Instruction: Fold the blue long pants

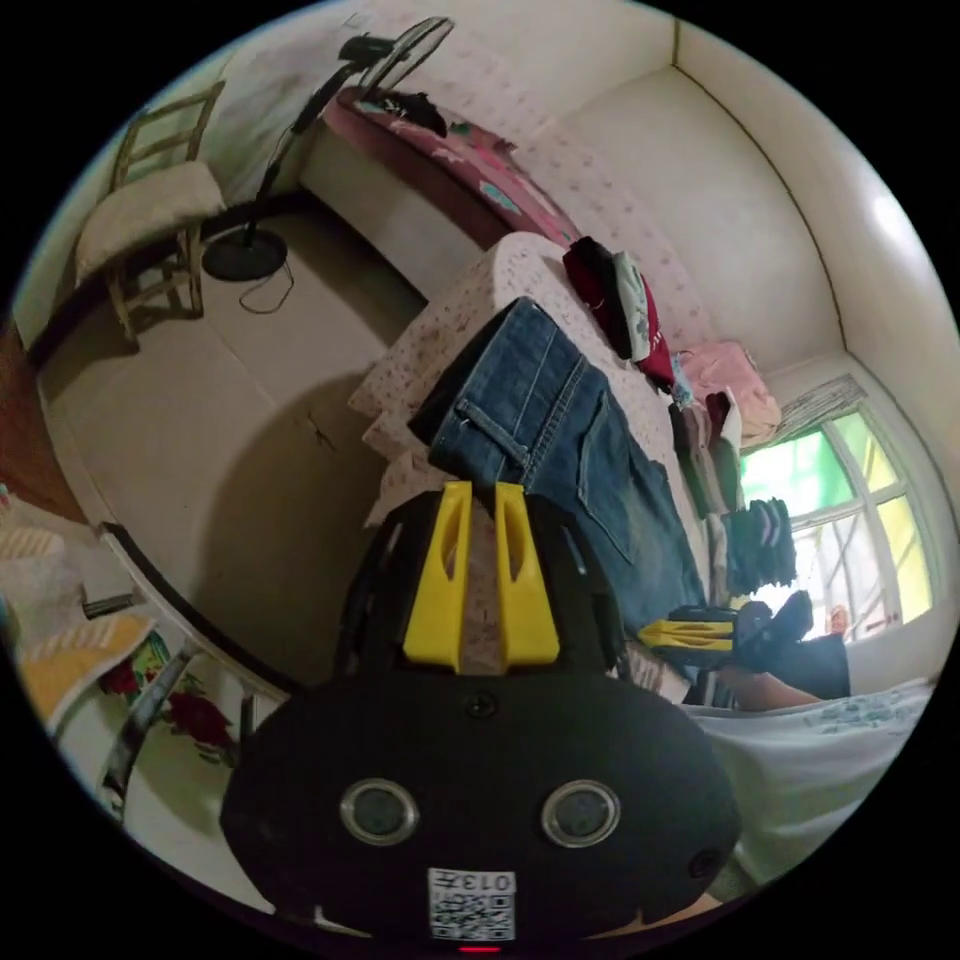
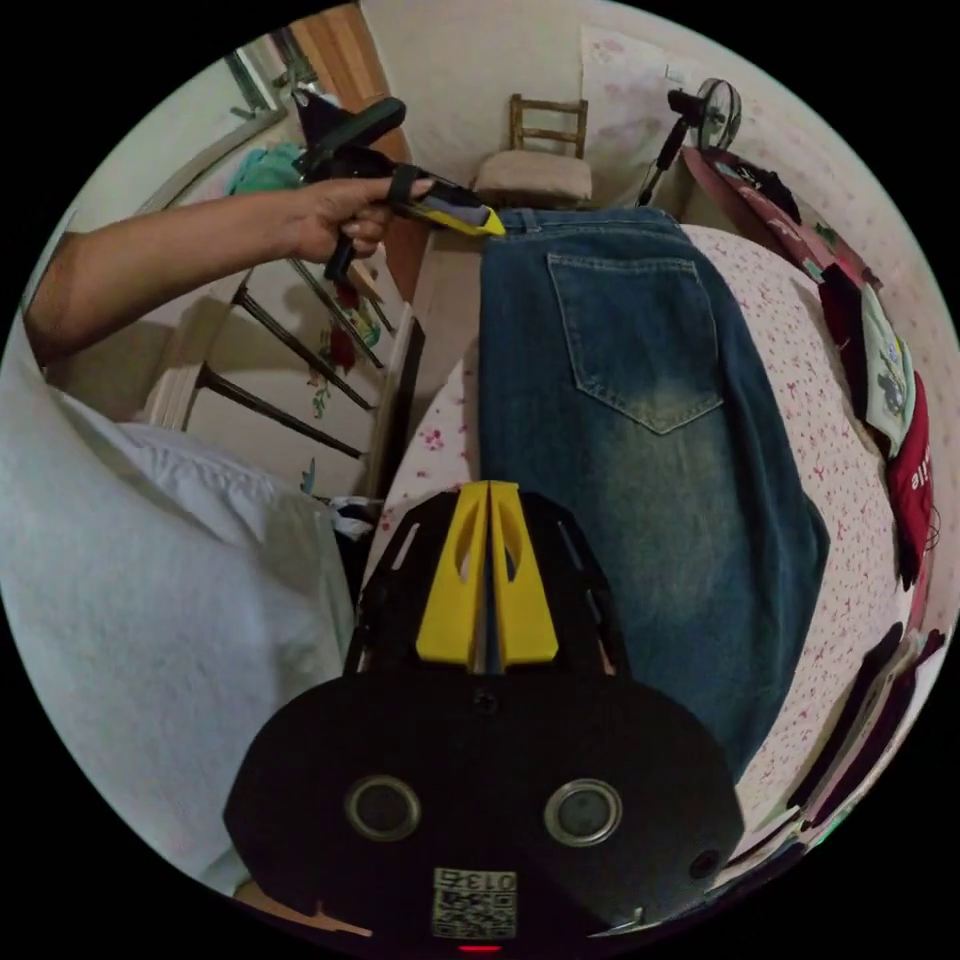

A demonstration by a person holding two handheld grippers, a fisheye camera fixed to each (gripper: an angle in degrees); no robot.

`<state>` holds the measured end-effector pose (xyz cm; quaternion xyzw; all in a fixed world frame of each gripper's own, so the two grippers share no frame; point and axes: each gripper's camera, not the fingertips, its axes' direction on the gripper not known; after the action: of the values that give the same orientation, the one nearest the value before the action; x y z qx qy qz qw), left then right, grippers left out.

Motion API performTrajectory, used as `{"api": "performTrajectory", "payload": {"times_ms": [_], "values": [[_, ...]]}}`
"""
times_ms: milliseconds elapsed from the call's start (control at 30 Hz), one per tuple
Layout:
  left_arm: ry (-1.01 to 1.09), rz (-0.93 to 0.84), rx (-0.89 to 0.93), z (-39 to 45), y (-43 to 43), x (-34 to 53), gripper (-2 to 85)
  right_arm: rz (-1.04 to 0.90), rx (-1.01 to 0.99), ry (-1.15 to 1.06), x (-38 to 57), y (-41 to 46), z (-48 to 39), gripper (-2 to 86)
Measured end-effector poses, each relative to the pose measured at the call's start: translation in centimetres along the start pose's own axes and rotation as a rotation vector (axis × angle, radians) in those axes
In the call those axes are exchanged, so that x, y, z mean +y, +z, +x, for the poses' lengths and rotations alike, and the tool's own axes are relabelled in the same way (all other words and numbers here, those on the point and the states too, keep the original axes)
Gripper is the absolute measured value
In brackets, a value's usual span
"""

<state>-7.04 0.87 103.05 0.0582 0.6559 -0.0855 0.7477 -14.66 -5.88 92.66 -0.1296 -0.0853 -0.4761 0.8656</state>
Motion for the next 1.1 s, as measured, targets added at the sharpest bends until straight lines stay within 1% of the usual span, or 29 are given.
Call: {"api": "performTrajectory", "payload": {"times_ms": [67,100,167,233,267,333,367,433,533,600,633,667,733,767,800,833,867,900,933,1033,1100], "values": [[-0.007,0.042,0.014,0.1,-0.6,0.6,2.6,0.059,0.035,0.087,0.7,-1.5,1.4,2.4],[0.008,0.070,-0.022,0.6,-1.3,1.3,2.1,0.085,0.058,0.123,1.1,-2.2,2.1,3.0],[0.057,0.133,-0.136,2.3,-2.5,2.5,1.4,0.174,0.129,0.284,3.3,-4.7,6.1,6.2],[0.214,0.134,-0.240,5.9,-1.8,3.0,0.9,0.183,0.163,0.403,5.0,-6.0,10.0,7.3],[0.257,0.119,-0.244,6.9,-1.2,2.9,0.8,0.176,0.169,0.470,5.9,-6.6,12.8,7.7],[0.438,0.031,-0.233,11.3,2.9,1.9,0.4,0.187,0.157,0.528,6.8,-7.4,16.5,8.3],[0.479,0.009,-0.237,12.4,4.2,1.7,0.3,0.178,0.148,0.542,7.0,-7.6,18.5,8.8],[0.643,-0.071,-0.253,16.7,9.3,1.4,0.0,0.141,0.114,0.533,6.8,-7.5,21.1,9.4],[0.789,-0.139,-0.280,20.9,15.1,2.3,-0.2,0.045,0.056,0.467,6.2,-6.7,23.6,9.7],[0.844,-0.174,-0.279,22.4,18.1,3.2,-0.3,-0.020,0.001,0.431,6.1,-5.6,24.4,8.5],[0.874,-0.190,-0.284,23.2,19.9,3.9,-0.3,-0.062,-0.023,0.407,6.1,-4.9,24.5,6.1],[0.890,-0.198,-0.290,23.5,20.7,4.3,-0.3,-0.053,0.006,0.387,6.3,-5.2,24.4,4.5],[0.943,-0.233,-0.359,24.1,23.7,6.0,-0.3,-0.055,0.040,0.364,6.7,-6.1,24.3,3.3],[0.946,-0.242,-0.379,24.0,24.4,6.4,-0.3,-0.004,0.058,0.390,7.6,-7.0,24.7,2.9],[0.946,-0.251,-0.401,23.5,25.6,7.3,-0.4,0.022,0.036,0.424,8.3,-7.3,25.1,2.7],[0.933,-0.202,-0.387,22.9,25.9,8.1,-0.4,0.078,-0.030,0.492,9.9,-7.5,26.2,2.5],[0.925,-0.187,-0.376,22.6,26.1,8.5,-0.4,0.095,-0.100,0.547,11.4,-7.0,27.1,2.4],[0.910,-0.177,-0.366,22.3,26.6,9.0,-0.4,0.100,-0.117,0.562,12.0,-6.8,27.4,2.3],[0.909,-0.179,-0.370,22.4,27.4,9.4,-0.4,0.122,-0.132,0.564,12.7,-6.8,27.5,2.3],[0.895,-0.203,-0.389,22.8,29.3,10.1,-0.4,0.073,-0.112,0.495,13.4,-8.1,27.0,2.1],[0.902,-0.204,-0.379,23.6,30.0,10.7,-0.4,0.109,-0.056,0.499,14.8,-10.9,26.5,1.9]]}}
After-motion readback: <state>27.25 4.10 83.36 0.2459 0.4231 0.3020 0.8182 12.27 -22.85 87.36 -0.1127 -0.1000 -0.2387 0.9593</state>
